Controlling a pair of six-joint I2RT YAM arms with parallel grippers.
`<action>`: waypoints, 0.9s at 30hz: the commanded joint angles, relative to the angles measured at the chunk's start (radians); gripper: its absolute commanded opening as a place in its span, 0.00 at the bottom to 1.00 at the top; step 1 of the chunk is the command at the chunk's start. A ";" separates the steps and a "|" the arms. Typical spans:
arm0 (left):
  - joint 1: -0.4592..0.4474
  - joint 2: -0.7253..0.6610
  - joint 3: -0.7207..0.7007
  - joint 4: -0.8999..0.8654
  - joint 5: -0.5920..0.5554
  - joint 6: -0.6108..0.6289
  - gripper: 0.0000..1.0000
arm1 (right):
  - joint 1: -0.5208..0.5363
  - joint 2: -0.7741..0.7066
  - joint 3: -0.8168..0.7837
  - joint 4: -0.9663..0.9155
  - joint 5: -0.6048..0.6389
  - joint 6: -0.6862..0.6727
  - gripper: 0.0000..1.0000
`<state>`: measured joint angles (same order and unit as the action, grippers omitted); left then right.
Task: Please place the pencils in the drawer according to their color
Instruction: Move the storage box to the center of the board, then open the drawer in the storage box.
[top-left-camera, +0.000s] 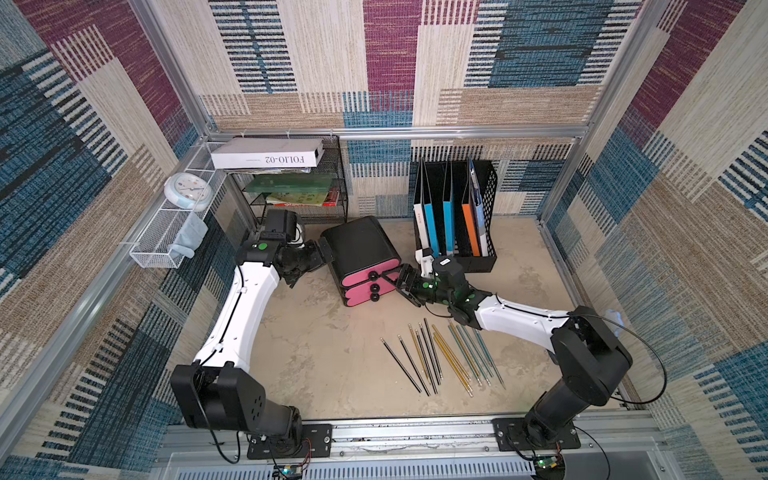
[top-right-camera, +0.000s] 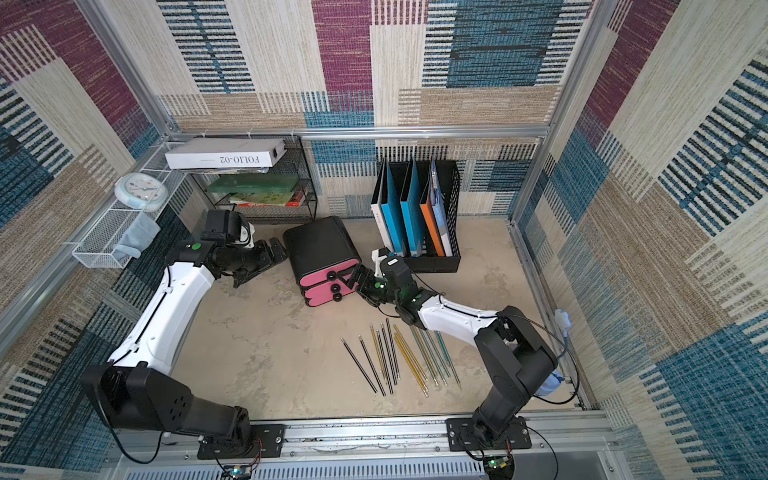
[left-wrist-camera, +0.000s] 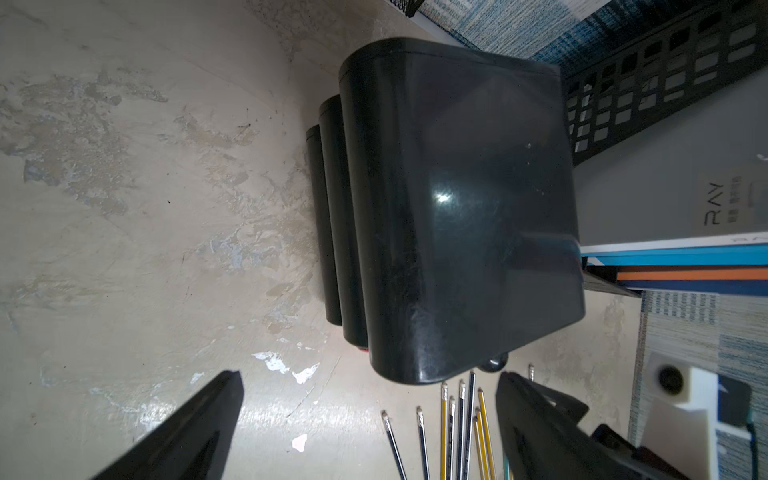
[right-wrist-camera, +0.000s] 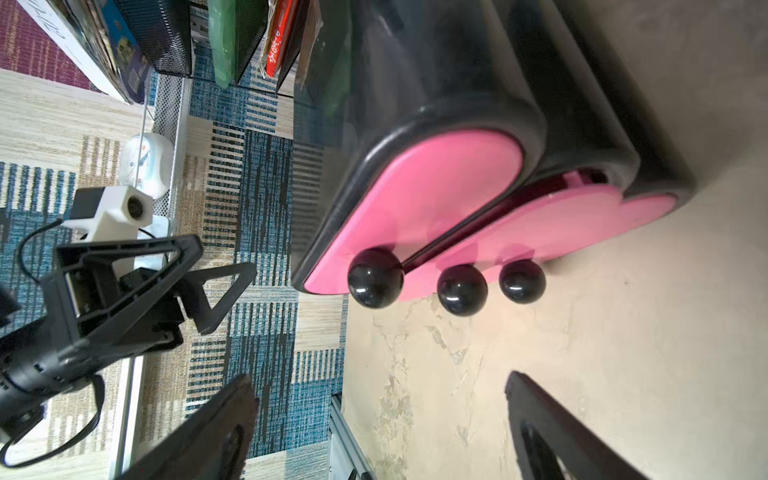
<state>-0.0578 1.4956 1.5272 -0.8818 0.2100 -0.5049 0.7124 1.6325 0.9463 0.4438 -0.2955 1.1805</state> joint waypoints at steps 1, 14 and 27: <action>-0.001 0.039 0.043 -0.005 0.005 0.008 0.99 | 0.001 -0.008 -0.024 0.131 -0.021 0.052 0.96; -0.001 0.214 0.162 -0.007 0.058 0.006 0.99 | 0.001 0.074 -0.018 0.265 -0.082 0.122 0.88; 0.001 0.284 0.159 0.001 0.077 -0.001 0.99 | 0.001 0.160 0.025 0.294 -0.102 0.133 0.77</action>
<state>-0.0578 1.7748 1.6924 -0.8822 0.2745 -0.5091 0.7124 1.7790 0.9562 0.6868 -0.3836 1.3102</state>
